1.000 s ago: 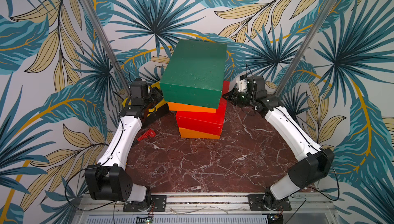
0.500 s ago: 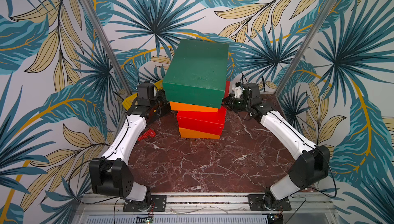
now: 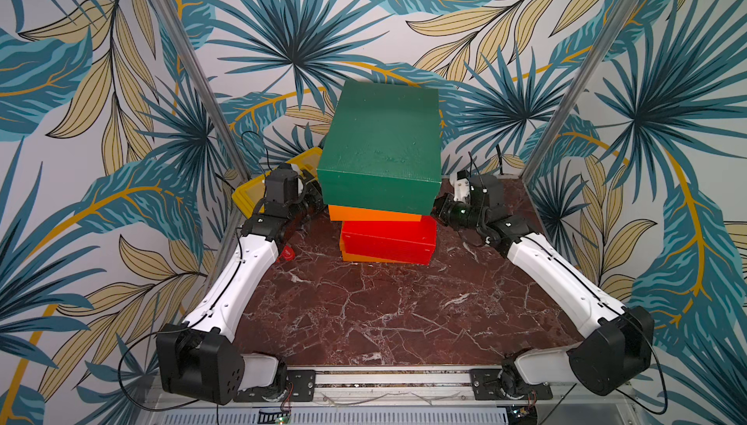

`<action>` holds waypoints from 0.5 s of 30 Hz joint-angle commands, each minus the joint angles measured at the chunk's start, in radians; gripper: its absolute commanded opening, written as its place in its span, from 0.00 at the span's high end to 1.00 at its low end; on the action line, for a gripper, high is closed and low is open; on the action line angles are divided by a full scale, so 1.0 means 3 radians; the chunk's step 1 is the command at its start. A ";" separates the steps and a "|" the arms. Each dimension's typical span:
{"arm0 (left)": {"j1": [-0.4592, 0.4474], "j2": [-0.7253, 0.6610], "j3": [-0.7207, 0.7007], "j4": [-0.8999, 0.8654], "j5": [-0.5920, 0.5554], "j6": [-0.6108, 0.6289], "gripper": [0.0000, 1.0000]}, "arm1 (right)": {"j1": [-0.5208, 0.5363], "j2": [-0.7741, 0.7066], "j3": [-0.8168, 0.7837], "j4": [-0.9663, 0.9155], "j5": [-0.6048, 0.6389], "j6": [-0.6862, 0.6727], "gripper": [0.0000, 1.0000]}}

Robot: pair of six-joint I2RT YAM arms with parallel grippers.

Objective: Stack the shoeboxes
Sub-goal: Move the shoebox to the shoebox.

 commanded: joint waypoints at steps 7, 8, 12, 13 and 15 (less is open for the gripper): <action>0.0030 -0.0244 -0.0027 -0.0332 -0.0286 0.0311 0.93 | -0.0223 -0.0395 -0.0037 -0.0522 0.0187 -0.0264 1.00; 0.0066 -0.0284 -0.0072 -0.0331 -0.0322 0.0325 0.93 | -0.0296 -0.0446 -0.0064 -0.0563 0.0224 -0.0268 1.00; 0.0215 -0.0464 -0.0286 -0.0334 -0.0382 0.0360 0.92 | -0.0520 -0.0572 -0.0211 -0.0679 0.0366 -0.0341 1.00; 0.0233 -0.0496 -0.0349 -0.0335 -0.0391 0.0372 0.93 | -0.0544 -0.0567 -0.0257 -0.0679 0.0375 -0.0354 1.00; 0.0250 -0.0533 -0.0471 -0.0340 -0.0411 0.0384 0.93 | -0.0567 -0.0516 -0.0370 -0.0588 0.0330 -0.0343 1.00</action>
